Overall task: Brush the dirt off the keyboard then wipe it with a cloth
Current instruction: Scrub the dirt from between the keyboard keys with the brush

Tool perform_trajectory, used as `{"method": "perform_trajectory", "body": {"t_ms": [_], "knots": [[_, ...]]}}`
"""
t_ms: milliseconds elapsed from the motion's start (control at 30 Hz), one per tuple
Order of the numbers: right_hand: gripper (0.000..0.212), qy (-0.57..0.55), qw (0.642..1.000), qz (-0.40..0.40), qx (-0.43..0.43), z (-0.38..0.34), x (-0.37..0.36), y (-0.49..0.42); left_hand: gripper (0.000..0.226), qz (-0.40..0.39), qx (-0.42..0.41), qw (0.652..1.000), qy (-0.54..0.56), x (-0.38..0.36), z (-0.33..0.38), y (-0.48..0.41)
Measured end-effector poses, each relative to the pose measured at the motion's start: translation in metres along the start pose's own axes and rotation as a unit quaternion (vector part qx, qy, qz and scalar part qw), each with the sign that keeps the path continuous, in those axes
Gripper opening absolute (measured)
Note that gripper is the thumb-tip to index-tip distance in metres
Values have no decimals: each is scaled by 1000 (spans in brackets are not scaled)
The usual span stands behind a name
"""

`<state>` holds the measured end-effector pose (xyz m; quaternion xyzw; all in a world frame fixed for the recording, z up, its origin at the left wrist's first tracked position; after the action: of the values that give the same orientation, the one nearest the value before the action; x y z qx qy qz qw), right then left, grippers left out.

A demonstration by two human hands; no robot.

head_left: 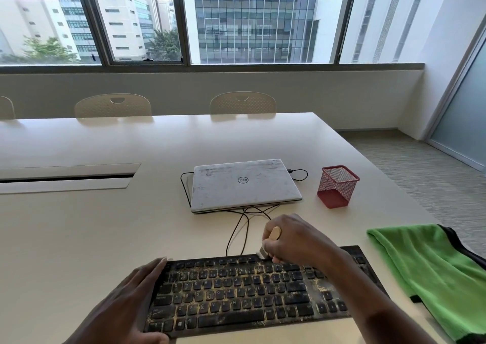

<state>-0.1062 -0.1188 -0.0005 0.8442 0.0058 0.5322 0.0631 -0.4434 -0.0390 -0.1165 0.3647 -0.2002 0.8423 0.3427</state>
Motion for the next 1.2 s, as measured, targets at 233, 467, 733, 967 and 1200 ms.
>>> {"method": "perform_trajectory", "body": {"t_ms": [233,467,733,967,1200], "knots": [[14,18,1000,21,10,1,6,-2,128,5,-13,1000,1,1,1,-1],[15,10,999,37,22,1,9,0,129,-6,-15,1000,0,1,2,-1],[12,13,999,16,38,2,7,0,128,-6,-13,1000,2,1,3,-1],[10,26,998,-19,50,1,0,0,129,4,-7,1000,6,1,0,-1],[10,22,999,14,47,-1,5,-1,133,0,2,1000,-2,1,1,-1]]}}
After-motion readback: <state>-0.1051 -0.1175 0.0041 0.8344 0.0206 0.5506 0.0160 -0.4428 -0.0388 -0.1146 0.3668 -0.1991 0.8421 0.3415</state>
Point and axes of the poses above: each hand's wrist, its own y-axis away from the middle knuckle, its own x-axis out of the back of the hand, z = x × y, the point moved 4 cm from there along -y, towards the middle knuckle, and after that the axes turned 13 degrees about y, right-handed, at the moved point
